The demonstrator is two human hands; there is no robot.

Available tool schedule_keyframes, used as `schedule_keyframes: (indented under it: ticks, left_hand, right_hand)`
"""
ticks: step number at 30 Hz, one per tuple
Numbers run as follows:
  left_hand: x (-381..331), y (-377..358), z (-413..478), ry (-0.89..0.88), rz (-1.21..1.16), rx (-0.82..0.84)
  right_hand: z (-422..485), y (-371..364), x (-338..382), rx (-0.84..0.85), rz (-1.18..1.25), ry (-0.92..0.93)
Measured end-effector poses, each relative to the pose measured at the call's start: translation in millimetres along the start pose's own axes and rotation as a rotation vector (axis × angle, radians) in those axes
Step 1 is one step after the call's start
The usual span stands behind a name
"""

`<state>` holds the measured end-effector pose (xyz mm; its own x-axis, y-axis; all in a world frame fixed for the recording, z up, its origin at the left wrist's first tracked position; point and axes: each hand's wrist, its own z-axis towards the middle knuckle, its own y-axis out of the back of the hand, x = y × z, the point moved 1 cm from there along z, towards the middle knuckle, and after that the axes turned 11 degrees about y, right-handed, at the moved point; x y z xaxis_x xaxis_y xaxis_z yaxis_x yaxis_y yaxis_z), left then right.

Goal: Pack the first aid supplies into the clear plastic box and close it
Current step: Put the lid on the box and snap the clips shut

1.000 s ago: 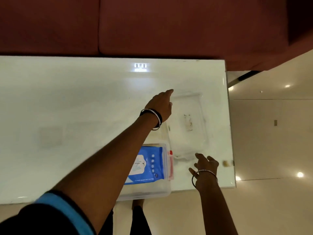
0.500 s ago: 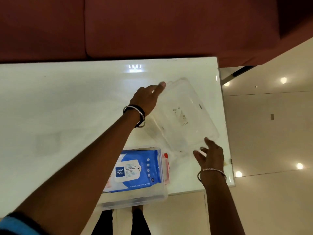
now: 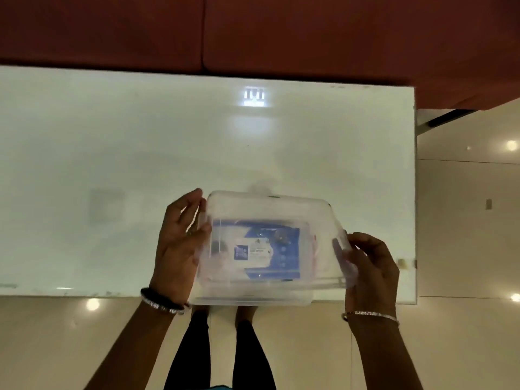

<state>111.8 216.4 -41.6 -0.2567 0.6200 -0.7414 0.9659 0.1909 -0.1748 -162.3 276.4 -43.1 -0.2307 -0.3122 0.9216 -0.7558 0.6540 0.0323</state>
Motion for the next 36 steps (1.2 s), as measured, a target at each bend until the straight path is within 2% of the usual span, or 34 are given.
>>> schedule_keyframes:
  ticks: [3, 6, 9, 16, 19, 22, 27, 29, 32, 36]
  left_hand:
    - [16.3, 27.8, -25.9, 0.003, 0.135, 0.021]
    - [27.5, 41.4, -38.9, -0.043, 0.409, 0.015]
    - [29.9, 48.6, -41.2, -0.145, 0.672, -0.029]
    - [39.5, 45.8, -26.9, -0.218, 0.907, -0.14]
    - [46.2, 45.6, -25.2, -0.21, 0.907, -0.194]
    - [53.3, 50.2, -26.9, -0.096, 0.81, -0.274]
    - [62.1, 44.0, -29.3, -0.012, 0.726, -0.375]
    - [64.7, 39.3, -26.9, 0.053, 0.688, -0.355]
    - [66.3, 41.4, -25.4, 0.246, 0.521, -0.234]
    - [54.7, 54.5, -17.2, 0.369, 0.543, -0.193]
  right_hand:
    - [-24.1, 3.7, -11.3, 0.184, -0.191, 0.116]
    - [-40.6, 7.3, -21.4, 0.326, -0.369, 0.194]
    - [-52.0, 4.3, -33.2, 0.357, -0.46, 0.203]
    - [-60.2, -8.8, -55.0, 0.324, -0.55, 0.222]
    - [-62.3, -9.5, -62.9, 0.317, -0.563, 0.247]
    - [-60.7, -6.8, -70.0, 0.327, -0.565, 0.25]
    - [-56.8, -4.3, -75.9, 0.336, -0.41, 0.076]
    - [-55.4, -2.9, -78.1, 0.33, -0.356, 0.002]
    - [-53.5, -0.3, -79.6, 0.325, -0.25, -0.11]
    - [-44.9, 7.3, -75.7, 0.38, -0.083, -0.206]
